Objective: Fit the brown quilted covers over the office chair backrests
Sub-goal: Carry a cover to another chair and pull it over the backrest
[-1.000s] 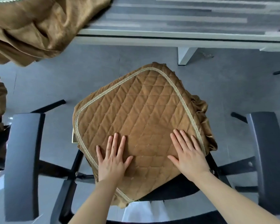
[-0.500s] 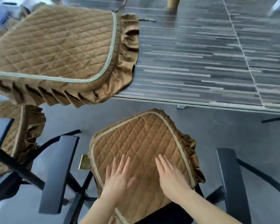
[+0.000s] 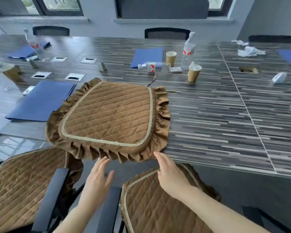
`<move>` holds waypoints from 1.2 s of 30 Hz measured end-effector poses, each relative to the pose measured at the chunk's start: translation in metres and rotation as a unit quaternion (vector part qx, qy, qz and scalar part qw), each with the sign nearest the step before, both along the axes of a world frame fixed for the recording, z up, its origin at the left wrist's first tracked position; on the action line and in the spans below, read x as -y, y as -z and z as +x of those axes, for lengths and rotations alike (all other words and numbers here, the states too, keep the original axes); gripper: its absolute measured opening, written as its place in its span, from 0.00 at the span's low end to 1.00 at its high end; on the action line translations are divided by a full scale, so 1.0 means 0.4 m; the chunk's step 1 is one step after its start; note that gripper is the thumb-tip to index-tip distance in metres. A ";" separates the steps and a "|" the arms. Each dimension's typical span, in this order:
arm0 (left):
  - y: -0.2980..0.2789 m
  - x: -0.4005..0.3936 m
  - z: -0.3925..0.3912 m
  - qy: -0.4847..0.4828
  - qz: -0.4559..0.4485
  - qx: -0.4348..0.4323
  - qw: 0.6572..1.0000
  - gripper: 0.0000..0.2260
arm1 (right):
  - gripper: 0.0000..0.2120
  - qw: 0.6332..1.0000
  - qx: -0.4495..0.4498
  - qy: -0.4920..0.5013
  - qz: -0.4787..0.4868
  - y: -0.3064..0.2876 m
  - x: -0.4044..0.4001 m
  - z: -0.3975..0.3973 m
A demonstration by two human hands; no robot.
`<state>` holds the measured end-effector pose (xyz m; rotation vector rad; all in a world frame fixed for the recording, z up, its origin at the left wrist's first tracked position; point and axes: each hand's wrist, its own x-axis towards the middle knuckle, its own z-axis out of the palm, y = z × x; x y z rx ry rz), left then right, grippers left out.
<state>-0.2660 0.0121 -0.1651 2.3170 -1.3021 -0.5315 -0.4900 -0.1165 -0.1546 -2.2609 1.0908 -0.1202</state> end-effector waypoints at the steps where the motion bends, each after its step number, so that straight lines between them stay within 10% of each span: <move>1: -0.019 0.014 0.051 -0.016 -0.020 0.005 1.000 0.21 | 0.29 0.999 0.022 0.040 0.022 -0.022 0.029 0.039; 9: -0.071 0.151 0.434 -0.130 -0.079 0.047 0.987 0.14 | 0.27 0.891 0.095 0.357 0.264 -0.012 0.239 0.252; 16: 0.026 0.257 0.685 -0.251 0.057 -0.001 0.966 0.20 | 0.23 0.803 0.148 0.433 0.381 0.037 0.308 0.338; 26: 0.037 0.299 0.717 -0.350 0.002 -0.153 0.924 0.30 | 0.25 0.771 0.225 0.448 0.393 0.040 0.330 0.332; 36: -0.113 0.193 0.475 -0.238 -0.120 -0.097 0.959 0.17 | 0.30 0.840 0.232 0.416 0.259 -0.107 0.192 0.157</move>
